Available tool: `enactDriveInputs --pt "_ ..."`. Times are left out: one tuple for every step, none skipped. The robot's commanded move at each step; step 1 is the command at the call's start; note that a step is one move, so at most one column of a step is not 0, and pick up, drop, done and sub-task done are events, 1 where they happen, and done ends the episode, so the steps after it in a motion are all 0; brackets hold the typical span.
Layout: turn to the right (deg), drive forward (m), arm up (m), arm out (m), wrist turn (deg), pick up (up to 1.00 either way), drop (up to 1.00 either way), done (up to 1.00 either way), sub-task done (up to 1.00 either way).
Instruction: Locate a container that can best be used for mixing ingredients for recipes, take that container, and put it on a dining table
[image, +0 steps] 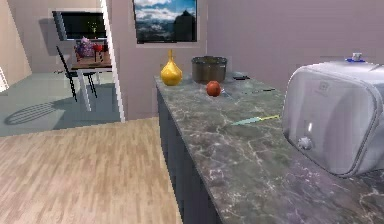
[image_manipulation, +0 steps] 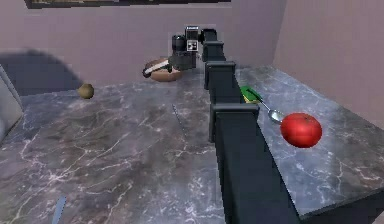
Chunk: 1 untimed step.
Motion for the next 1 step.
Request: enactDriveInputs --pt "0.0 0.0 0.0 0.0 -45.0 0.0 0.0 0.0 0.0"
